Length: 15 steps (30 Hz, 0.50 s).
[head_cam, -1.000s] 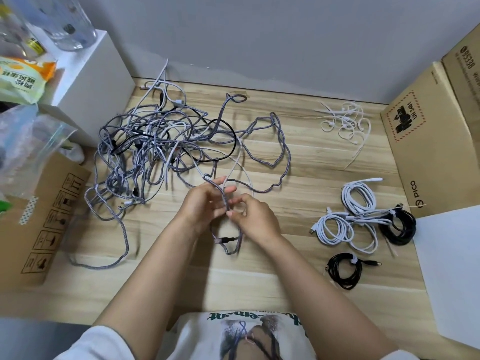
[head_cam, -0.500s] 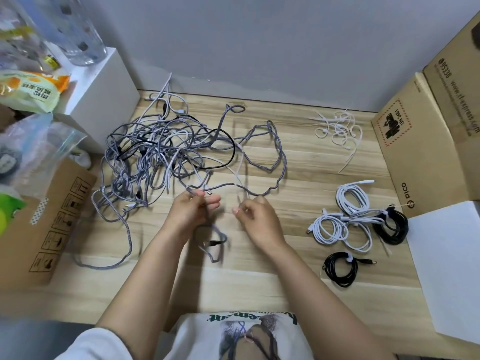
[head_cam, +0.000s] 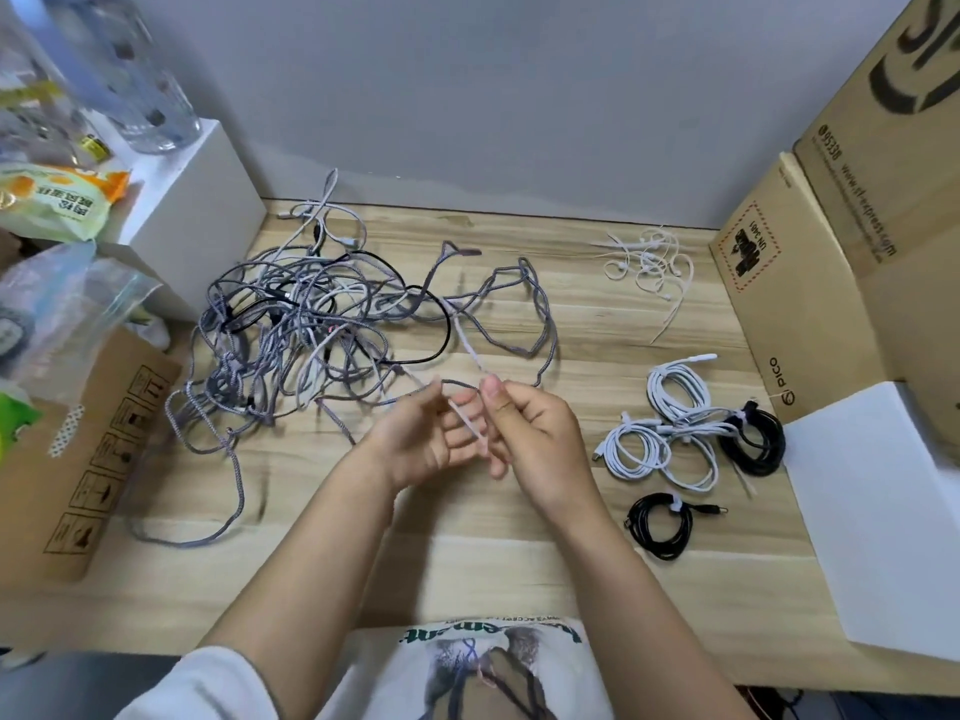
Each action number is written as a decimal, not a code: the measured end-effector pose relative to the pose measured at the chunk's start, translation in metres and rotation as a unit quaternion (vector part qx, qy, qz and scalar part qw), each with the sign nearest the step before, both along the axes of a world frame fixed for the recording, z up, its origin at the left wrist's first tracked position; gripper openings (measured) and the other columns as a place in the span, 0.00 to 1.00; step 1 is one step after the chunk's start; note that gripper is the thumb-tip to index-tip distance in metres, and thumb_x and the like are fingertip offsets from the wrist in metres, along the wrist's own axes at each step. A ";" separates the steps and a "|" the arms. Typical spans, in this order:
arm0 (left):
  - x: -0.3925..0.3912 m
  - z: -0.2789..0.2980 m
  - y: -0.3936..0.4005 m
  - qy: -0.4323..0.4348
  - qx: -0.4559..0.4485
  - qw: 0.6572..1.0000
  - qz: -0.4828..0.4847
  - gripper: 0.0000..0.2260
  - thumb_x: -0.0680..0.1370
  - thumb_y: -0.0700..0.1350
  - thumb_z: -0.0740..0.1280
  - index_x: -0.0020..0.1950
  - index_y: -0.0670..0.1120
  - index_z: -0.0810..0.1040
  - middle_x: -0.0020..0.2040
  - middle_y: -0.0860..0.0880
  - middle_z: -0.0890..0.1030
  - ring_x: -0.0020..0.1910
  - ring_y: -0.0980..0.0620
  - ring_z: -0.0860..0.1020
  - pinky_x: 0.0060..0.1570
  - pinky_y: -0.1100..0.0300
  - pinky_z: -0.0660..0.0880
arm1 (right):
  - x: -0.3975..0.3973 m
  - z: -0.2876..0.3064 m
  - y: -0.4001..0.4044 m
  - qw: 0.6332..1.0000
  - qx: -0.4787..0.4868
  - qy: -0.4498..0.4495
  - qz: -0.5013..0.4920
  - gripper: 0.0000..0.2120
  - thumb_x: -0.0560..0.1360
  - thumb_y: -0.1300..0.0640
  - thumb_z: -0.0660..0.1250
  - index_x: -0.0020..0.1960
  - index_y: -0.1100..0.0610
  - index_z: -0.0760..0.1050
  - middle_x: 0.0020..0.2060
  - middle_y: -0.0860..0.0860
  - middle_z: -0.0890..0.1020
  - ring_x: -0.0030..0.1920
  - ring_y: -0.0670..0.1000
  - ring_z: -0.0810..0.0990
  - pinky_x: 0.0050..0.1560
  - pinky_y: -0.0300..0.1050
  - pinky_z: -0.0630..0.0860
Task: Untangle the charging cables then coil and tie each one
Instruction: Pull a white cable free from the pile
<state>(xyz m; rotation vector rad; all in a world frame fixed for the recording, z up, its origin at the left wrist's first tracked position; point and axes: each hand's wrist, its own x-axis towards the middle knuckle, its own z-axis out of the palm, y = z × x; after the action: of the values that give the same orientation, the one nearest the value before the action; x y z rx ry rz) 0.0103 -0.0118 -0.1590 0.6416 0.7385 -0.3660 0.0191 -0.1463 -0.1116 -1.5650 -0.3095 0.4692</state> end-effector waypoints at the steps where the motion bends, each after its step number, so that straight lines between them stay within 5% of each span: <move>1: 0.006 -0.001 0.002 -0.017 -0.044 0.998 0.037 0.20 0.81 0.55 0.51 0.50 0.41 0.74 0.37 0.43 0.83 0.33 0.47 0.83 0.31 0.54 0.80 | 0.001 0.000 -0.006 0.999 -0.036 -0.002 0.004 0.19 0.77 0.47 0.63 0.29 0.51 0.73 0.20 0.44 0.70 0.23 0.41 0.67 0.27 0.38 0.66; 3: 0.015 -0.003 0.010 -0.046 -0.094 0.990 0.098 0.22 0.82 0.53 0.51 0.46 0.39 0.76 0.39 0.42 0.84 0.36 0.48 0.84 0.34 0.53 0.80 | 0.004 -0.005 -0.015 0.989 -0.143 -0.027 0.029 0.23 0.73 0.40 0.62 0.27 0.56 0.69 0.21 0.46 0.67 0.24 0.45 0.65 0.32 0.43 0.65; 7: 0.026 -0.003 0.018 -0.062 -0.098 0.979 0.167 0.24 0.83 0.45 0.52 0.35 0.38 0.79 0.32 0.45 0.82 0.30 0.51 0.82 0.29 0.55 0.80 | 0.008 -0.007 -0.033 0.961 -0.262 0.011 0.085 0.25 0.76 0.49 0.63 0.23 0.58 0.65 0.17 0.48 0.65 0.19 0.44 0.63 0.30 0.43 0.61; 12: 0.039 -0.002 0.039 -0.102 -0.152 0.953 0.239 0.20 0.82 0.43 0.52 0.38 0.38 0.77 0.30 0.49 0.78 0.23 0.57 0.75 0.30 0.63 0.77 | 0.016 0.000 -0.049 0.916 -0.344 0.082 0.188 0.23 0.75 0.49 0.63 0.23 0.56 0.69 0.14 0.45 0.66 0.16 0.45 0.63 0.23 0.37 0.61; 15: 0.044 0.006 0.040 -0.118 -0.107 0.963 0.217 0.05 0.74 0.36 0.61 0.46 0.40 0.76 0.26 0.54 0.72 0.19 0.59 0.65 0.23 0.70 0.69 | 0.017 -0.006 -0.052 0.897 -0.354 0.130 0.232 0.18 0.76 0.48 0.64 0.31 0.55 0.75 0.21 0.48 0.71 0.23 0.49 0.70 0.25 0.36 0.67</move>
<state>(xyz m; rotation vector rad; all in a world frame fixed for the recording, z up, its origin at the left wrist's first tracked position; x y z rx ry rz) 0.0546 0.0280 -0.1527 0.2983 0.5800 0.0371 0.0359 -0.1982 -0.1172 -2.1035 -0.3233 1.2623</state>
